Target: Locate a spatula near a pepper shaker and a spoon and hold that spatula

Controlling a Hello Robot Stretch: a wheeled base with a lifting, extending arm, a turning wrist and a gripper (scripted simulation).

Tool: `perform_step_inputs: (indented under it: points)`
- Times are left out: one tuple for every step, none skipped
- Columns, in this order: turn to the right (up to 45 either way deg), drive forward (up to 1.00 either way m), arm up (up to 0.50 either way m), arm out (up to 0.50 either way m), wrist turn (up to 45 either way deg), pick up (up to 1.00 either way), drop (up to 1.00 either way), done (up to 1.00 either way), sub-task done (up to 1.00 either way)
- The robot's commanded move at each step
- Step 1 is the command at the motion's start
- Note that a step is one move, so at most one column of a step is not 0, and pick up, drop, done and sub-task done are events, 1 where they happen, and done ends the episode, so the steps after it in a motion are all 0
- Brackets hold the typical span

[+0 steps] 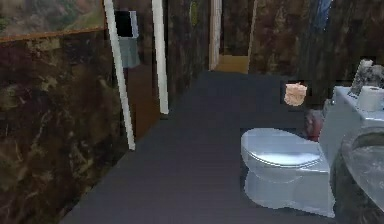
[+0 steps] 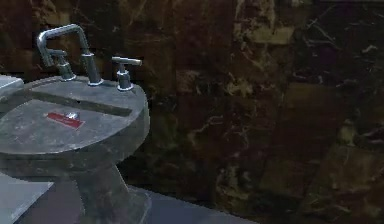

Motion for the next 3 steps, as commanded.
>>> perform_step_inputs:
  points:
    - [0.0,1.00,0.00,0.00,0.0,0.00,0.00,0.00,0.00]
    - [-3.0,0.00,0.00,0.00,0.0,0.00,0.00,0.00,0.00]
    - [18.0,0.00,0.00,0.00,0.0,0.00,0.00,0.00,0.00]
